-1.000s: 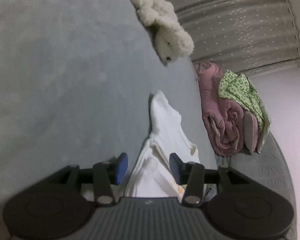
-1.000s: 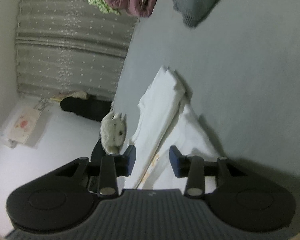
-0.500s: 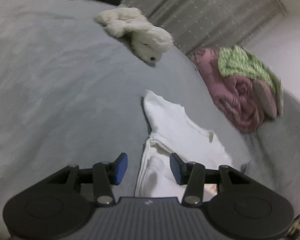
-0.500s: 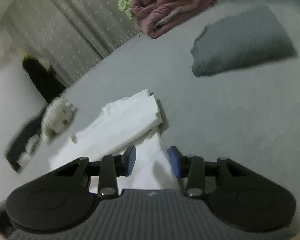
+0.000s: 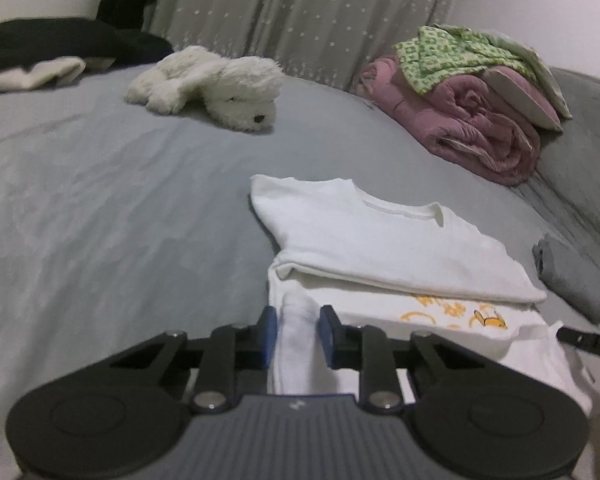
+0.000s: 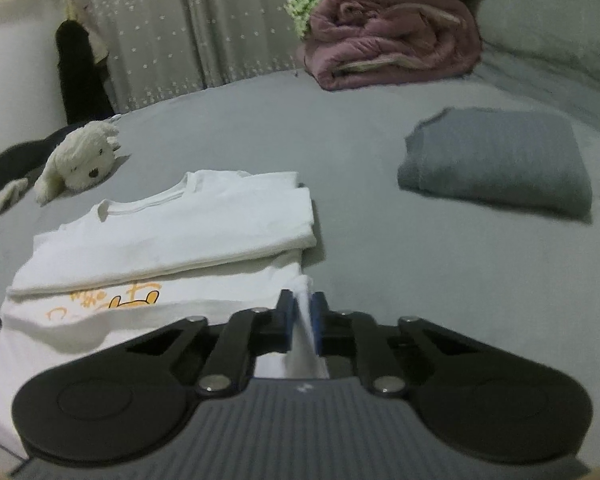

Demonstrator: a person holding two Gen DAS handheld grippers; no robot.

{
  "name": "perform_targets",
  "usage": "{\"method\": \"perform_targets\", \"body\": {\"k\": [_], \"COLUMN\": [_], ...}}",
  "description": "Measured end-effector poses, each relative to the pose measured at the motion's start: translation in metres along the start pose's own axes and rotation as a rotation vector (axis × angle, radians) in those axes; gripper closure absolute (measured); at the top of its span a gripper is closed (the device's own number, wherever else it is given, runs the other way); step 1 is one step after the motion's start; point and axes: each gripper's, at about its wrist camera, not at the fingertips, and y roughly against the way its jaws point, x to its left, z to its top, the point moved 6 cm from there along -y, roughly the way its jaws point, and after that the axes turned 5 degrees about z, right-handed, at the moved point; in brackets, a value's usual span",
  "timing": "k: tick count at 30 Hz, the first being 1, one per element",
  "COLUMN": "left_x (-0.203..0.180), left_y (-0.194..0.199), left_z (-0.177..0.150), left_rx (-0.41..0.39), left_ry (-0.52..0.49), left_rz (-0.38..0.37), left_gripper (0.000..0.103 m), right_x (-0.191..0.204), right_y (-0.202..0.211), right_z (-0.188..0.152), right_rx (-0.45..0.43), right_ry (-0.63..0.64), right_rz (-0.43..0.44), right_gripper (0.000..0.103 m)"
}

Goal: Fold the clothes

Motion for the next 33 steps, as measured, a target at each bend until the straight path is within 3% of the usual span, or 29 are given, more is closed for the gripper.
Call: {"method": "perform_targets", "body": {"k": [3,7,16,25,29,33], "left_x": [-0.001,-0.002,-0.015,-0.013,-0.012,-0.008], "left_y": [0.001,0.009,0.027,0.036,0.020,-0.004], "left_z": [0.001,0.003,0.005,0.018,0.015,0.005], "left_rx": [-0.006,-0.026,-0.111,-0.222,-0.183,-0.090], "left_ry": [-0.006,0.002,-0.062,-0.009,-0.011,-0.030], "left_rz": [0.005,0.010,0.049,0.066,0.086,0.124], "left_gripper": [0.091,0.094,0.095,0.095,0.095,0.095], "right_x": [0.003,0.004,0.013,0.021,0.020,0.012], "right_y": [0.004,0.012,0.023,0.032,0.009,-0.021], "right_z": [0.001,0.005,0.011,0.026,0.023,0.011], "right_rx": [-0.025,-0.073,-0.147,-0.297,-0.237,-0.113], "right_ry": [0.019,0.027,0.083,0.115,0.132,0.125], "right_rz": [-0.014,-0.031,-0.057,-0.095,-0.105,-0.125], "right_gripper": [0.097,0.097,0.098,0.098,0.098,0.098]}}
